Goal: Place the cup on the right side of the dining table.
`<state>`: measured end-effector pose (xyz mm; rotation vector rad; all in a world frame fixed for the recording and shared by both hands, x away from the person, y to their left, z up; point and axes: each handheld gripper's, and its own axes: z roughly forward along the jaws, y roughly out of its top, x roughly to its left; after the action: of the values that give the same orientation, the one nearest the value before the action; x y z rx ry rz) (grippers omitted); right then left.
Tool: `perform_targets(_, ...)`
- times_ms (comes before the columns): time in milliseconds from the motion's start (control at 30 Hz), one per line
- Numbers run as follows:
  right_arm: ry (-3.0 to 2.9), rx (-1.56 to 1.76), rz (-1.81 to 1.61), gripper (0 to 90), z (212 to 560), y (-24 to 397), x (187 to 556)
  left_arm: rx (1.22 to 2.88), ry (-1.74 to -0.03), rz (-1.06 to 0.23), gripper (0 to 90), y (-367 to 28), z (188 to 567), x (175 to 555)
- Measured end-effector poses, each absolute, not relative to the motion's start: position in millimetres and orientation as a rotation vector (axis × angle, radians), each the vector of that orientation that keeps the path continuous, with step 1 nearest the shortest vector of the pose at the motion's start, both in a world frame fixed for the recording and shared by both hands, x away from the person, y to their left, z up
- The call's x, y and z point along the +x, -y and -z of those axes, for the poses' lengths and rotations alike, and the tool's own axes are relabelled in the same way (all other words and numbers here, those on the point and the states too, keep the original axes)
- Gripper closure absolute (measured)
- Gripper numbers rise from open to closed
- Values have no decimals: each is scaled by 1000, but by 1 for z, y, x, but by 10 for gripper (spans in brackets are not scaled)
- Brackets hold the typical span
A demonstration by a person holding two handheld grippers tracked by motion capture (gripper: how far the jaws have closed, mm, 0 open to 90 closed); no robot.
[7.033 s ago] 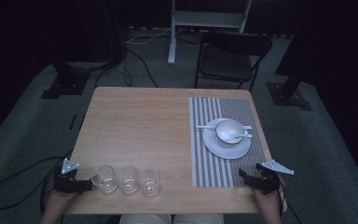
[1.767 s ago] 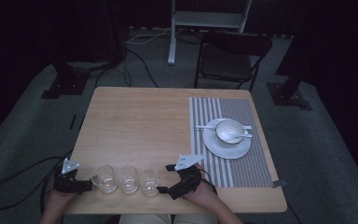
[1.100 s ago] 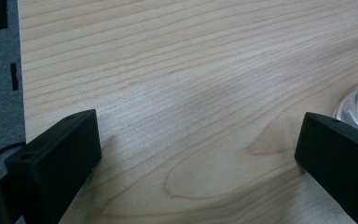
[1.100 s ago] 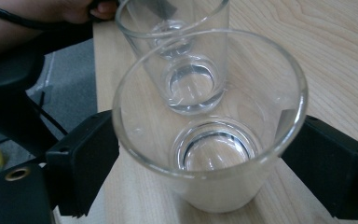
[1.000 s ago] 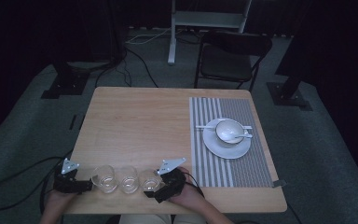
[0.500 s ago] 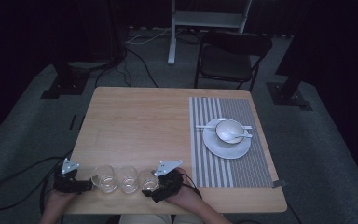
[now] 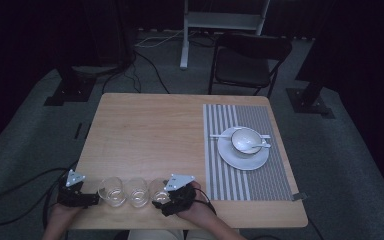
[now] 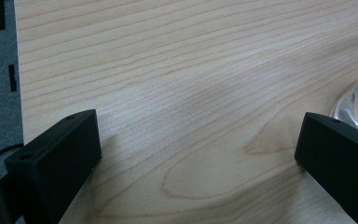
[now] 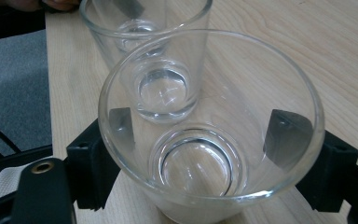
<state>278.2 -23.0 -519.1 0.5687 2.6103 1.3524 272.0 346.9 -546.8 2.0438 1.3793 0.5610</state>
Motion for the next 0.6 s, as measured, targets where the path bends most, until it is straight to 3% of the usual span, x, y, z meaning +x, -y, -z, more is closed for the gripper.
perform_targets(600, -2541, 665, -1367, 200, 489, 46, 293, 2045, -1379, -561, 6, -347, 547, 272)
